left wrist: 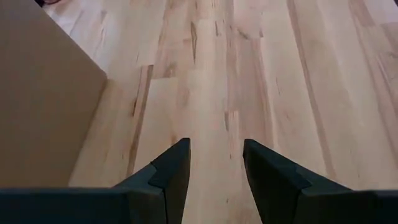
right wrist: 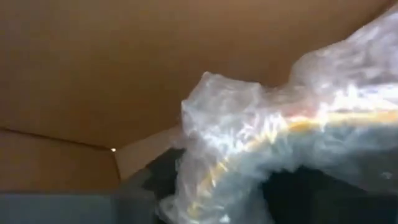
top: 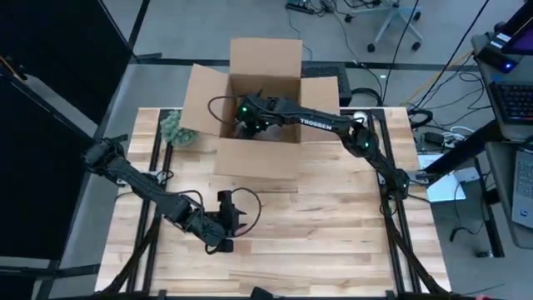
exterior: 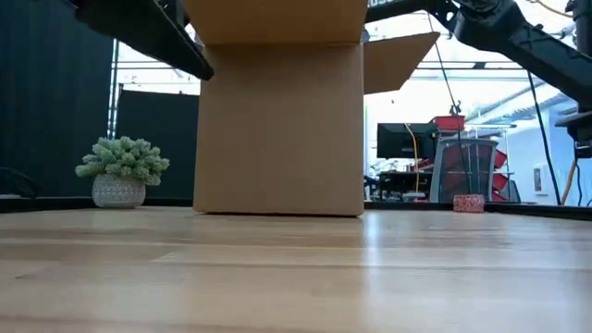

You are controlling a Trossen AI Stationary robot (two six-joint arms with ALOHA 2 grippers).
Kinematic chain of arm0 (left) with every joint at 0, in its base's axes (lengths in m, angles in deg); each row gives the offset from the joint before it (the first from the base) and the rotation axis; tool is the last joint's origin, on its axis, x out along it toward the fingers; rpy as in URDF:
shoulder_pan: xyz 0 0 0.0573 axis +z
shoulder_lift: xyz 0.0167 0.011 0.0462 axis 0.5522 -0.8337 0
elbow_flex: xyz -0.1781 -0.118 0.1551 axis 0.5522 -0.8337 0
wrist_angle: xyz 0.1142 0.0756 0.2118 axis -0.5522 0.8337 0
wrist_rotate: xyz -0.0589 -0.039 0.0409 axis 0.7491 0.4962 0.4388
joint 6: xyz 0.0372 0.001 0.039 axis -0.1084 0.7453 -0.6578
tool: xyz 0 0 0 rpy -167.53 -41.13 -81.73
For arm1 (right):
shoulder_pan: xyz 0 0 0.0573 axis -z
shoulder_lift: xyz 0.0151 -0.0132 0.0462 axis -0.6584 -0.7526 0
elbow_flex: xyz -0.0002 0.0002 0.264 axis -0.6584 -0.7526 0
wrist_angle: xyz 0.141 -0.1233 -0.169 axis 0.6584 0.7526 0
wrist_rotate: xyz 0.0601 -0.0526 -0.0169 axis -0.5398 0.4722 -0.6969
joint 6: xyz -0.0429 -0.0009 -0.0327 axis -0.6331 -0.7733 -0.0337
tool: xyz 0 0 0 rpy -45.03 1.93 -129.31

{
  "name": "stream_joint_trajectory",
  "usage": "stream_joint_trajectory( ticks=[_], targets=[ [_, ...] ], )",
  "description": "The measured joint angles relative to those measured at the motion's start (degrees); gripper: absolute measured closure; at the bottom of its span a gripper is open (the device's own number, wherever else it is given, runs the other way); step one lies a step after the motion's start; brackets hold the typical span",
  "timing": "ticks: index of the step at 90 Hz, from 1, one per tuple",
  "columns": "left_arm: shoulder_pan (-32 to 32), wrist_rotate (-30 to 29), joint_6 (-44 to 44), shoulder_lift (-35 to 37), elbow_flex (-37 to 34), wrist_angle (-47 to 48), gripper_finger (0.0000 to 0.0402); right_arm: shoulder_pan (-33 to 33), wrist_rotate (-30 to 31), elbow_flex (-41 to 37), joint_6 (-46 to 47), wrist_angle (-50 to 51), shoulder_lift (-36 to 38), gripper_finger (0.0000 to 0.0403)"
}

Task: Wrap mug
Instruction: Put the wrapped mug into the box, then return to Home Position

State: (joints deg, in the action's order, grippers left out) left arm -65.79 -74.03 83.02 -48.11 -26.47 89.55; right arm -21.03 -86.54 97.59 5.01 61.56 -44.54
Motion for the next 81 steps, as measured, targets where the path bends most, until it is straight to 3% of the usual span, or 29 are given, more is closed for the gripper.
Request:
stream_joint_trajectory(
  ticks=[23,46,81],
  targets=[
    [0.0,0.0,0.1,0.0,0.0,0.0,0.0263,0.2,0.4,-0.2,-0.2,3.9,9.1,0.0155],
    [0.0,0.0,1.4,0.0,0.0,0.1,0.0263,-1.6,0.4,-0.1,-0.6,14.7,18.8,0.0152],
    [-0.7,1.0,1.5,1.7,0.0,2.7,0.0263,-9.8,2.3,0.0,-1.9,23.7,29.3,0.0152]
  ],
)
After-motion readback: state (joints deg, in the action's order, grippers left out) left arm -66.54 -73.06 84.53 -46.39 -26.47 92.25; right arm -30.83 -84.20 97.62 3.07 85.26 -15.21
